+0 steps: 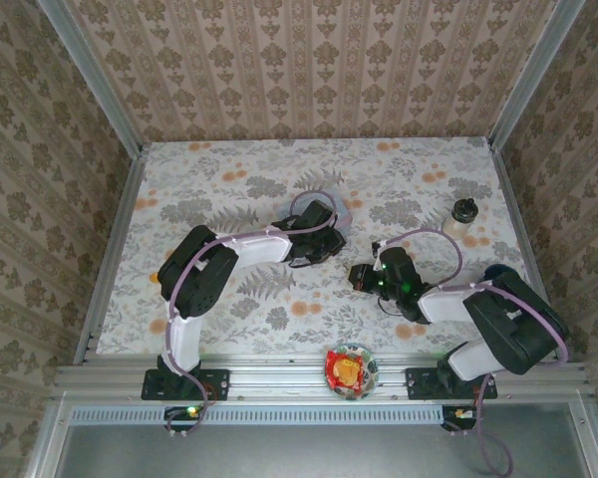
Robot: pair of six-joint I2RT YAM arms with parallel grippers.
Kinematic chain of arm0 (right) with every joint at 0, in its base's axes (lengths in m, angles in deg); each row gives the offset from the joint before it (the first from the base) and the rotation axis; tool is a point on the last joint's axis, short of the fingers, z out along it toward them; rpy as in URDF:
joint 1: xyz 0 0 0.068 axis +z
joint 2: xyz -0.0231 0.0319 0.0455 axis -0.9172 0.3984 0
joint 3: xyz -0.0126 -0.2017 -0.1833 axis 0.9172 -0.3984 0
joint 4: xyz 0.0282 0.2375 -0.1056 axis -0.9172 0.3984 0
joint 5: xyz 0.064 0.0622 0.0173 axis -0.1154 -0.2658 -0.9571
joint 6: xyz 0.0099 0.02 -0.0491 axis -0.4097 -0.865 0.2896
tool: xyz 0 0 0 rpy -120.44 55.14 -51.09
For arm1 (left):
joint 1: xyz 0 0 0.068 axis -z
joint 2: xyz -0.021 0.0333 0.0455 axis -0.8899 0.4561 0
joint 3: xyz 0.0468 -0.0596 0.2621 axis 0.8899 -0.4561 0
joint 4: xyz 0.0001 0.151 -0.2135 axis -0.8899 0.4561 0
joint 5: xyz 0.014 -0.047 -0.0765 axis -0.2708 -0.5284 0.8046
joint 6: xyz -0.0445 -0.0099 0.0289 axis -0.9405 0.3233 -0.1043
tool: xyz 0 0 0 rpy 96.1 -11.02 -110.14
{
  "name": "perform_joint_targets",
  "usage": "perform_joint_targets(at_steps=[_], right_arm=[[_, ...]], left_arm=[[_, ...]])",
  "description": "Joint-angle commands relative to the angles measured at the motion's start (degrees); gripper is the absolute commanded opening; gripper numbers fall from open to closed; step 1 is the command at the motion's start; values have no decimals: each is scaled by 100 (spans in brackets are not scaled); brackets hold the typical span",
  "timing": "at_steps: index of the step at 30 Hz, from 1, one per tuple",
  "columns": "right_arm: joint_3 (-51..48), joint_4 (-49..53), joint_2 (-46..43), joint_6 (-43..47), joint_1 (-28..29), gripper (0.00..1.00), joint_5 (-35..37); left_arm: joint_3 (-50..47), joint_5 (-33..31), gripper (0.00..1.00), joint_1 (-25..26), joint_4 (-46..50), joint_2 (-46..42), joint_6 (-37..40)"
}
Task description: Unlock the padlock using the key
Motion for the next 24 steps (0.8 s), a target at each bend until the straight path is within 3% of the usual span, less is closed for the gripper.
perform_joint_targets(at_steps=[1,8,24], right_arm=[[172,-667,264,-103,-28,0,-80],[129,-1320,620,-148,-70,0,27],[279,-1565,908,-237,-186,0,35]], left_arm=[[-161,770,22,39,139,147,-452],[-185,787,22,39,117,174,-489],[-257,875,22,37,-18,209,-557]])
